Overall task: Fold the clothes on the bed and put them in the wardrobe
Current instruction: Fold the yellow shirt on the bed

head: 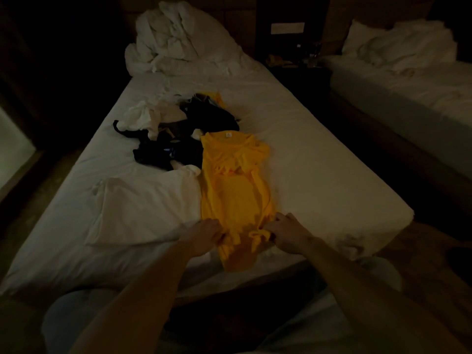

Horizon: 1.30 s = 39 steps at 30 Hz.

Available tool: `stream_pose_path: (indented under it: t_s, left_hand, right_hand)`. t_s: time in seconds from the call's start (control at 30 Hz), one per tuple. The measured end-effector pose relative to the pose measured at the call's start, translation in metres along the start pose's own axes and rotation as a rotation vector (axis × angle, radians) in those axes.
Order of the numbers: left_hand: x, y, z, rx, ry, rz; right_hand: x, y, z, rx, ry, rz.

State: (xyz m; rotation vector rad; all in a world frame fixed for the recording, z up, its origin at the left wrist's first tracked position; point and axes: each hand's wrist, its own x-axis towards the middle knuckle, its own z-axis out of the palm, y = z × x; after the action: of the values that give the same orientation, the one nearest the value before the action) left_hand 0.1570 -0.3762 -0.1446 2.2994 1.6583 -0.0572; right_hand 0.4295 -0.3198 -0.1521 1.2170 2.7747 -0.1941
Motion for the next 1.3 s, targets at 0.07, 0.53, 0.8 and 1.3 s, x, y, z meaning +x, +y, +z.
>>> stream_pose_path:
  t_s: [0.07,0.53,0.8,1.3]
  left_hand:
    - [0.004,0.002,-0.004,-0.300,0.139,-0.152]
    - [0.058,-0.045,-0.114,-1.177,0.210,-0.360]
    - [0.128,-0.100,-0.165,-1.580,0.484,-0.421]
    - [0.304,-0.204,-0.137,-0.739,0.533,-0.633]
  right_hand:
    - [0.007,0.002,-0.004,0.139,0.008,0.075]
    - [0.105,0.046,-0.103,1.128,0.593,0.524]
    - [0.194,0.088,-0.137,1.148,0.575,0.589]
    - [0.379,0.183,-0.073,0.722,0.120,0.716]
